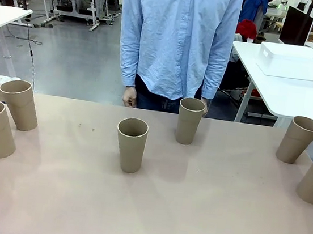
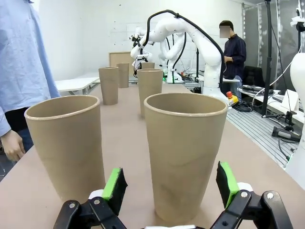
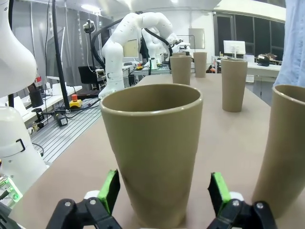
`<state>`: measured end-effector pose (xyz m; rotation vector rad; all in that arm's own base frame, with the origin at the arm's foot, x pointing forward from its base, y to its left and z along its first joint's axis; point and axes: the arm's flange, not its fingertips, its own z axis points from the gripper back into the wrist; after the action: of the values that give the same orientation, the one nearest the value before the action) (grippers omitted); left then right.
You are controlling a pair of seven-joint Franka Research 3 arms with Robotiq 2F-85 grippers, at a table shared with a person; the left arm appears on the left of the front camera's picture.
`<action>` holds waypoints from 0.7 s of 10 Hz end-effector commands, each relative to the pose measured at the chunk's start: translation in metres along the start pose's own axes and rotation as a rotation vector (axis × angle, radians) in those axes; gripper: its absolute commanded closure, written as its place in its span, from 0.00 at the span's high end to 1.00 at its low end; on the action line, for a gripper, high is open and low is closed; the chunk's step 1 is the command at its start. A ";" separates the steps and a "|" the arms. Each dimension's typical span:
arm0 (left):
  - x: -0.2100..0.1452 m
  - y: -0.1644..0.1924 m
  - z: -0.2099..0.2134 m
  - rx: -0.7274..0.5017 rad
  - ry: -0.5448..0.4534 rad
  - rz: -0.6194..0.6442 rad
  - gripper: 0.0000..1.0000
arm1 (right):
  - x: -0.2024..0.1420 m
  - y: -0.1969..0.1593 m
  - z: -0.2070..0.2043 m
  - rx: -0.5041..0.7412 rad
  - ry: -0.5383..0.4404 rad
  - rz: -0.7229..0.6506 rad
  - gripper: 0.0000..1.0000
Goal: Stack the cups and store them in the basket.
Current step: Pick up two Reusable plastic cups , one in each hand.
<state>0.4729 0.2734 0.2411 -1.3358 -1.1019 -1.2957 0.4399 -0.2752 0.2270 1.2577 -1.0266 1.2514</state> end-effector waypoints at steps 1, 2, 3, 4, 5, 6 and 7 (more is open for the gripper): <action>0.005 0.003 -0.001 0.019 -0.030 0.021 1.00 | 0.002 0.000 -0.002 0.042 0.009 0.012 1.00; 0.004 0.003 -0.003 0.025 -0.037 0.024 1.00 | 0.002 0.001 -0.003 0.050 -0.002 0.007 1.00; 0.004 0.002 -0.004 0.028 -0.045 0.029 1.00 | 0.002 0.002 -0.006 0.058 -0.011 0.001 1.00; 0.004 0.003 -0.005 0.026 -0.055 0.033 1.00 | 0.000 0.002 -0.008 0.063 -0.024 -0.004 1.00; 0.003 0.004 -0.006 0.021 -0.062 0.036 1.00 | 0.000 0.002 -0.010 0.069 -0.031 -0.006 1.00; 0.003 0.004 -0.008 0.017 -0.065 0.047 1.00 | -0.001 0.003 -0.013 0.079 -0.033 -0.004 1.00; 0.001 0.005 -0.008 0.020 -0.074 0.056 1.00 | -0.001 0.002 -0.016 0.089 -0.035 0.000 1.00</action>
<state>0.4760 0.2659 0.2388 -1.3802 -1.1028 -1.2435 0.4376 -0.2644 0.2245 1.3291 -1.0039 1.2616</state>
